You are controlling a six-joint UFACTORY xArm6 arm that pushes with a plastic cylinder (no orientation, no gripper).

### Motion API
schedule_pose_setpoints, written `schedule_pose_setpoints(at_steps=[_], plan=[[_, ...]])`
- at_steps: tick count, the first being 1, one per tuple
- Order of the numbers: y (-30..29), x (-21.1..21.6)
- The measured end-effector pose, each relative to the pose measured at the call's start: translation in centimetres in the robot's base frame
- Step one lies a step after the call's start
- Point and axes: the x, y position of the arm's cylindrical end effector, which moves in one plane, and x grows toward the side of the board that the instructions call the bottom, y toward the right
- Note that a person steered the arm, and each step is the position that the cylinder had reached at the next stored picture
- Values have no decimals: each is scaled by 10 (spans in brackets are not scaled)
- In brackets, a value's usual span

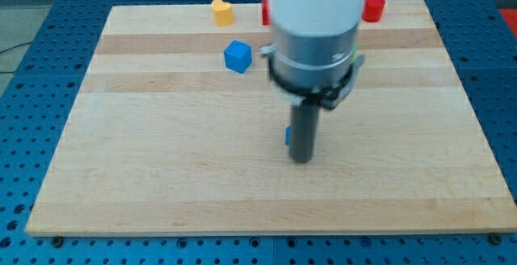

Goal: Bring the blue triangle at the right side of the green circle

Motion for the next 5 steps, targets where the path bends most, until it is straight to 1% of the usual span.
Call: schedule_pose_setpoints(at_steps=[1,2,3,4,5], plan=[[16,-50],[16,-37],[-31,-5],[-29,-39],[-13,-83]])
